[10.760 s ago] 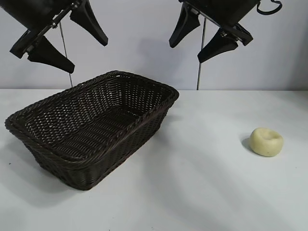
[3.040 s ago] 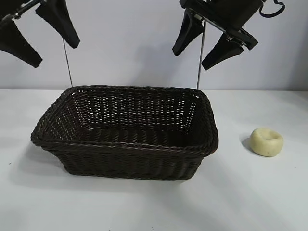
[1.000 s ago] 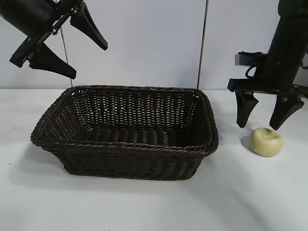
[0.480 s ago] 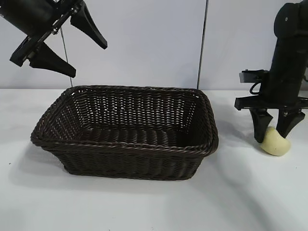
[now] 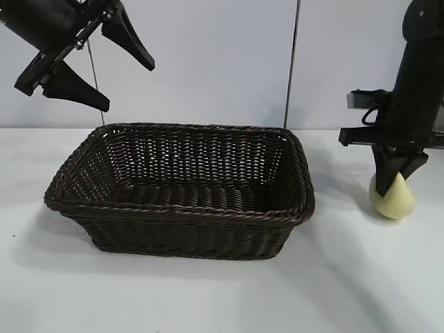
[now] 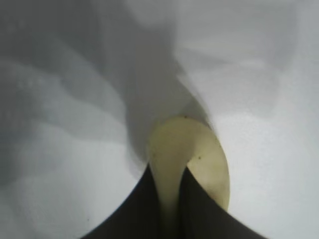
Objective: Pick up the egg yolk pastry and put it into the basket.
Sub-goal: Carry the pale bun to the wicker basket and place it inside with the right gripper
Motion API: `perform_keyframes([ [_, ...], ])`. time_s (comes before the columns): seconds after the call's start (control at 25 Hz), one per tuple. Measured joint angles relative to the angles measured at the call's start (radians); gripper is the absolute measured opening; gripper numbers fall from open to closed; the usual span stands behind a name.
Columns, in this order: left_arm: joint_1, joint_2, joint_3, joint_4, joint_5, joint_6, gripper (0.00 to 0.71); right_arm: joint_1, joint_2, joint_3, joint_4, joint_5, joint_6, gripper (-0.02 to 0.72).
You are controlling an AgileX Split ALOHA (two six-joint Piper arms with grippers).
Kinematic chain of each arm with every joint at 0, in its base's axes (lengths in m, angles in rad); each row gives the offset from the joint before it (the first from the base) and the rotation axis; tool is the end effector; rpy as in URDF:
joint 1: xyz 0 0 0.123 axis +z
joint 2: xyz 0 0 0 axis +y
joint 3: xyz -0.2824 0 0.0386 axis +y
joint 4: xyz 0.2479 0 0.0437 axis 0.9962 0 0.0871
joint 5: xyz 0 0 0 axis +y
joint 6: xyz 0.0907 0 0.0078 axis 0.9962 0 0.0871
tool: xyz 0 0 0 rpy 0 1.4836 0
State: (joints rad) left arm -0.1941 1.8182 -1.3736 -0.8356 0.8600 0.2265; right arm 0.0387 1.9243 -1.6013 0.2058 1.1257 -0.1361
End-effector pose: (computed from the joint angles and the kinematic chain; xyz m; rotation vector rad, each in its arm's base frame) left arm 0.3713 -0.1252 0.2560 -0.0404 2.6280 -0.9868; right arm 0.4012 0.0323 0.2499 -0.1535 2.9077 0.2696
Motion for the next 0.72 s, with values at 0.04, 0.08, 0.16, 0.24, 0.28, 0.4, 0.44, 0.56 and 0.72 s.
perform_keyframes([
  [0.04, 0.000, 0.000, 0.000, 0.000, 0.001, 0.000, 0.571, 0.000, -0.021, 0.000, 0.036, 0.001, -0.016, 0.030],
  [0.08, 0.000, 0.000, 0.000, 0.000, 0.002, 0.000, 0.571, 0.000, -0.042, 0.000, 0.087, 0.003, -0.038, 0.030],
  [0.16, 0.000, 0.000, 0.000, 0.000, 0.003, 0.000, 0.571, 0.000, -0.065, 0.000, 0.195, 0.009, -0.080, 0.029],
  [0.24, 0.000, 0.000, 0.000, 0.000, 0.003, 0.000, 0.571, 0.010, -0.070, 0.000, 0.261, 0.010, -0.104, 0.030],
  [0.28, 0.000, 0.000, 0.000, 0.000, 0.003, 0.000, 0.571, 0.023, -0.070, 0.000, 0.278, 0.010, -0.110, 0.030],
  [0.4, 0.000, 0.000, 0.000, 0.000, 0.004, 0.000, 0.571, 0.083, -0.070, 0.002, 0.289, 0.002, -0.116, 0.030],
  [0.44, 0.000, 0.000, 0.000, 0.000, 0.004, 0.000, 0.571, 0.113, -0.070, 0.002, 0.291, -0.007, -0.118, 0.030],
  [0.56, 0.000, 0.000, 0.000, 0.000, 0.004, 0.000, 0.571, 0.202, -0.070, 0.002, 0.297, -0.053, -0.119, 0.030],
  [0.72, 0.000, 0.000, 0.000, 0.000, 0.004, 0.000, 0.571, 0.294, -0.050, 0.002, 0.303, -0.108, -0.103, 0.028],
])
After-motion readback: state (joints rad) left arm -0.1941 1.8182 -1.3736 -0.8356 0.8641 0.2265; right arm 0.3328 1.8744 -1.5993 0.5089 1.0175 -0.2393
